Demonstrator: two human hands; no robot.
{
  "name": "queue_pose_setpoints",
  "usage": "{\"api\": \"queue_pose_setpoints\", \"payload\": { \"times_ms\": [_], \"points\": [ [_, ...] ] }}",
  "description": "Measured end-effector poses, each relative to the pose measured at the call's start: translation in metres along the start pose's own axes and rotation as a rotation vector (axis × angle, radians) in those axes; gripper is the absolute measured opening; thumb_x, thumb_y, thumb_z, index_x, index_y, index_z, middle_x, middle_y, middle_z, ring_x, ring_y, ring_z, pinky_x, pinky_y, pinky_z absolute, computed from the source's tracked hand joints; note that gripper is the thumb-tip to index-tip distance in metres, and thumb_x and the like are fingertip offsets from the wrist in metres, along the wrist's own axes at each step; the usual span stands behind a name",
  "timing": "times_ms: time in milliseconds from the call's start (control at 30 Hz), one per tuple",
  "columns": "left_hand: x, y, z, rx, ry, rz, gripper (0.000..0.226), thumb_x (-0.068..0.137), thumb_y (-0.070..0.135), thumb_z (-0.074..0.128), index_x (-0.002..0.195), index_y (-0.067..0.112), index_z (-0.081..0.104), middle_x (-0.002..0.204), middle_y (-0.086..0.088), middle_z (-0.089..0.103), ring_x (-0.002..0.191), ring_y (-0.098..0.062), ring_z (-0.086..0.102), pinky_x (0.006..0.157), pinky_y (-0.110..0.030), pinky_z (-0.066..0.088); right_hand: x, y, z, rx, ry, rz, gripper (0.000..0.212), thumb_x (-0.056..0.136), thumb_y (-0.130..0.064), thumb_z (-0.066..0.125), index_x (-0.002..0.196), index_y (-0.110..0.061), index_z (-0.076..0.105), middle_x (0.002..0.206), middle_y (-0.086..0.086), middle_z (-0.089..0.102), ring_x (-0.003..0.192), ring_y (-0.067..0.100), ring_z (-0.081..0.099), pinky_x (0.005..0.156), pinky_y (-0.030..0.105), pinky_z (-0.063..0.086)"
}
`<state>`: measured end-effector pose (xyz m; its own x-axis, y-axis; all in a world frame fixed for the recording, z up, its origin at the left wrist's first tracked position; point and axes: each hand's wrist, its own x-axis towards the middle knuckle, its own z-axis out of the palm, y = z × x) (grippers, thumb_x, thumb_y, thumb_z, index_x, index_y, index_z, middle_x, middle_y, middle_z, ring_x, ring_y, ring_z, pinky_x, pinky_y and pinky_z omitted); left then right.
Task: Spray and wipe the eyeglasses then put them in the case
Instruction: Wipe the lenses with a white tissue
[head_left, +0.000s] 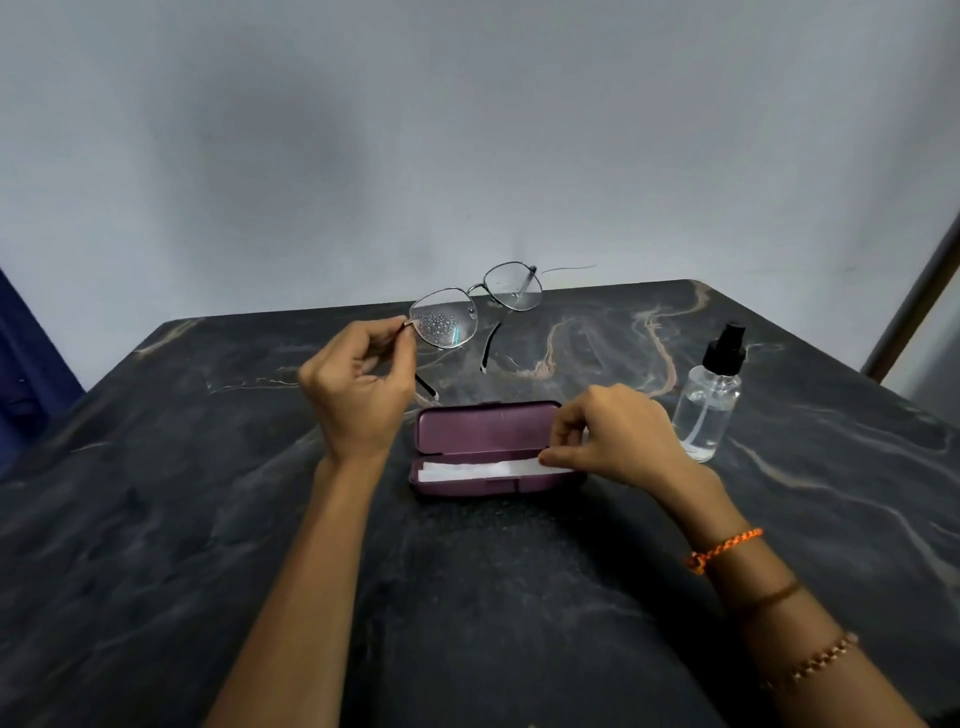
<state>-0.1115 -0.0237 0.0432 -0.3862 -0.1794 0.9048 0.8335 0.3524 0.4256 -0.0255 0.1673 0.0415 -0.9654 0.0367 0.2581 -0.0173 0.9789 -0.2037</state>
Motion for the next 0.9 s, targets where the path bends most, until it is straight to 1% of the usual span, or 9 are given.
{"api": "queue_pose_setpoints", "payload": {
  "times_ms": [100, 233, 367, 467, 633, 700, 767, 833, 900],
  "points": [
    [0.002, 0.000, -0.001, 0.013, 0.024, -0.004, 0.006, 0.072, -0.004, 0.069, 0.076, -0.008, 0.069, 0.068, -0.017, 0.069, 0.061, -0.003, 0.057, 0.063, 0.000, 0.045, 0.001, 0.001, 0.003, -0.064, -0.059, 0.032, 0.023, 0.069, -0.047, 0.071, 0.074, -0.024, 0.071, 0.078, -0.003, 0.072, 0.078, 0.017, 0.064, 0.055, 0.023, 0.034],
    [0.006, 0.000, -0.002, -0.005, 0.058, -0.044, 0.009, 0.073, -0.001, 0.067, 0.077, -0.009, 0.069, 0.070, -0.013, 0.068, 0.059, -0.009, 0.060, 0.061, -0.002, 0.046, 0.002, 0.000, 0.007, -0.086, -0.109, 0.064, 0.026, 0.071, -0.047, 0.070, 0.079, -0.022, 0.072, 0.085, 0.000, 0.073, 0.082, 0.020, 0.065, 0.061, 0.028, 0.042],
    [0.006, -0.002, -0.003, 0.030, 0.056, -0.033, 0.008, 0.072, -0.004, 0.069, 0.077, -0.010, 0.068, 0.070, -0.017, 0.069, 0.059, -0.013, 0.060, 0.061, 0.000, 0.045, 0.001, -0.002, 0.010, -0.094, -0.119, 0.072, 0.024, 0.073, -0.043, 0.070, 0.082, -0.020, 0.071, 0.087, 0.002, 0.072, 0.084, 0.022, 0.065, 0.061, 0.028, 0.040],
    [0.006, -0.001, -0.004, 0.056, 0.035, -0.001, 0.006, 0.071, -0.006, 0.070, 0.076, -0.010, 0.068, 0.068, -0.019, 0.069, 0.060, -0.014, 0.060, 0.061, 0.000, 0.045, 0.002, -0.006, 0.012, -0.070, -0.130, 0.063, 0.017, 0.074, -0.036, 0.070, 0.079, -0.020, 0.070, 0.087, 0.003, 0.072, 0.085, 0.023, 0.064, 0.062, 0.028, 0.038],
    [0.002, 0.004, 0.000, 0.072, 0.015, 0.007, 0.006, 0.070, -0.006, 0.071, 0.074, -0.010, 0.068, 0.066, -0.019, 0.069, 0.059, -0.013, 0.060, 0.060, 0.000, 0.044, -0.003, -0.004, 0.013, -0.046, -0.116, -0.021, 0.014, 0.080, -0.031, 0.060, 0.077, -0.019, 0.067, 0.084, 0.002, 0.070, 0.084, 0.024, 0.062, 0.063, 0.028, 0.038],
    [0.000, 0.004, 0.001, 0.076, 0.005, 0.027, 0.006, 0.069, -0.007, 0.071, 0.074, -0.009, 0.068, 0.065, -0.019, 0.069, 0.059, -0.013, 0.060, 0.060, -0.001, 0.044, -0.004, -0.001, 0.010, 0.052, -0.061, -0.040, 0.013, 0.080, -0.030, 0.058, 0.074, -0.020, 0.064, 0.076, -0.003, 0.064, 0.079, 0.021, 0.060, 0.062, 0.027, 0.036],
    [-0.001, 0.005, 0.002, 0.087, 0.000, 0.046, 0.006, 0.069, -0.008, 0.072, 0.073, -0.009, 0.068, 0.064, -0.019, 0.069, 0.058, -0.013, 0.059, 0.061, -0.001, 0.044, -0.003, 0.001, 0.008, 0.237, 0.006, -0.028, 0.012, 0.079, -0.025, 0.059, 0.067, -0.022, 0.058, 0.065, -0.008, 0.055, 0.069, 0.017, 0.053, 0.061, 0.028, 0.035],
    [-0.001, 0.007, 0.002, 0.091, 0.006, 0.054, 0.006, 0.068, -0.008, 0.072, 0.073, -0.009, 0.068, 0.063, -0.019, 0.068, 0.057, -0.013, 0.059, 0.061, 0.001, 0.044, -0.002, 0.002, 0.007, 0.452, 0.026, -0.005, 0.024, 0.080, -0.019, 0.059, 0.058, -0.023, 0.048, 0.057, -0.009, 0.047, 0.060, 0.011, 0.045, 0.060, 0.029, 0.034],
    [0.000, 0.008, 0.001, 0.084, 0.016, 0.050, 0.005, 0.069, -0.007, 0.071, 0.073, -0.009, 0.068, 0.064, -0.020, 0.068, 0.057, -0.013, 0.059, 0.061, 0.001, 0.044, -0.003, 0.000, 0.008, 0.720, 0.024, 0.060, 0.030, 0.083, -0.014, 0.055, 0.056, -0.021, 0.044, 0.057, -0.006, 0.043, 0.057, 0.007, 0.040, 0.058, 0.026, 0.033]
  ]
}}
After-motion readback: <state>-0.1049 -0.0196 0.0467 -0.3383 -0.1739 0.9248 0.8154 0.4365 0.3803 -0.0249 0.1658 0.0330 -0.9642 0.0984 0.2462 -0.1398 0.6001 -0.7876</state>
